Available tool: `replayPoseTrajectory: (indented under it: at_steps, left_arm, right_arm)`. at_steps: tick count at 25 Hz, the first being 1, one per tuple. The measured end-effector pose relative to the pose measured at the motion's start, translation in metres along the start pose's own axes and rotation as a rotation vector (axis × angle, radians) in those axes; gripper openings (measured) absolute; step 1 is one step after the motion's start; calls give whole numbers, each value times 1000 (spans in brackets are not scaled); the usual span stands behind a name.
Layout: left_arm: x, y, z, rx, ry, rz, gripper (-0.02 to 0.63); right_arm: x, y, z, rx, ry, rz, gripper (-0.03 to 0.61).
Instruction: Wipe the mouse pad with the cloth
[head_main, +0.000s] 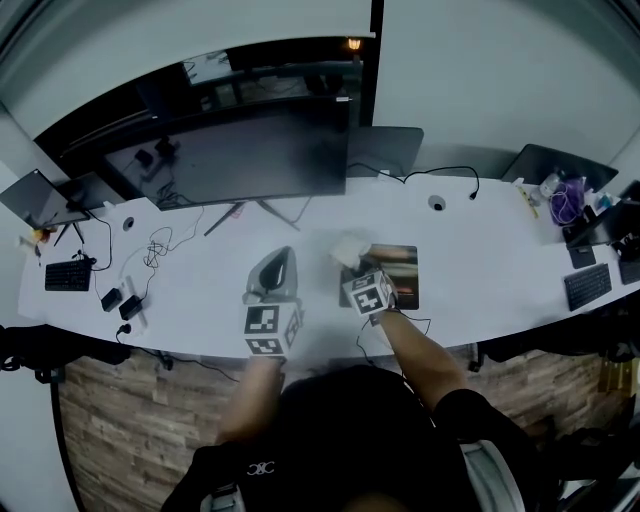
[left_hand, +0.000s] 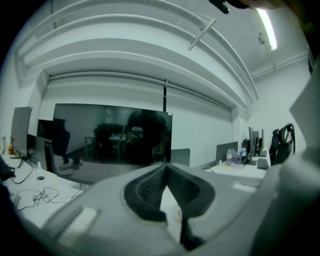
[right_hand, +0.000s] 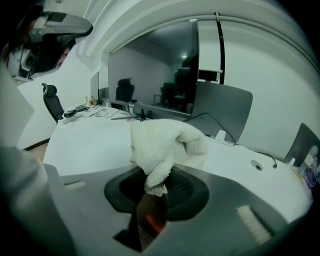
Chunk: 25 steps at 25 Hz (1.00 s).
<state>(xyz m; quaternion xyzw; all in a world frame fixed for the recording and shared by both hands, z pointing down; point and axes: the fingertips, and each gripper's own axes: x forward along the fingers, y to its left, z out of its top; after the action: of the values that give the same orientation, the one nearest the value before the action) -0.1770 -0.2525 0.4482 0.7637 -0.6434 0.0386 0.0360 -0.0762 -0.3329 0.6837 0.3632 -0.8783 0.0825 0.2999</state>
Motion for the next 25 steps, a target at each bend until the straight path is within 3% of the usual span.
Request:
replayPoseTrajectory:
  at_steps: [8, 25]
  left_arm:
    - [-9, 5, -5, 4, 21, 26, -2]
    - [-16, 4, -13, -11, 34, 42, -2]
  right_arm:
    - [29, -2, -41, -31, 165, 13, 84]
    - [38, -18, -49, 13, 226, -18, 84]
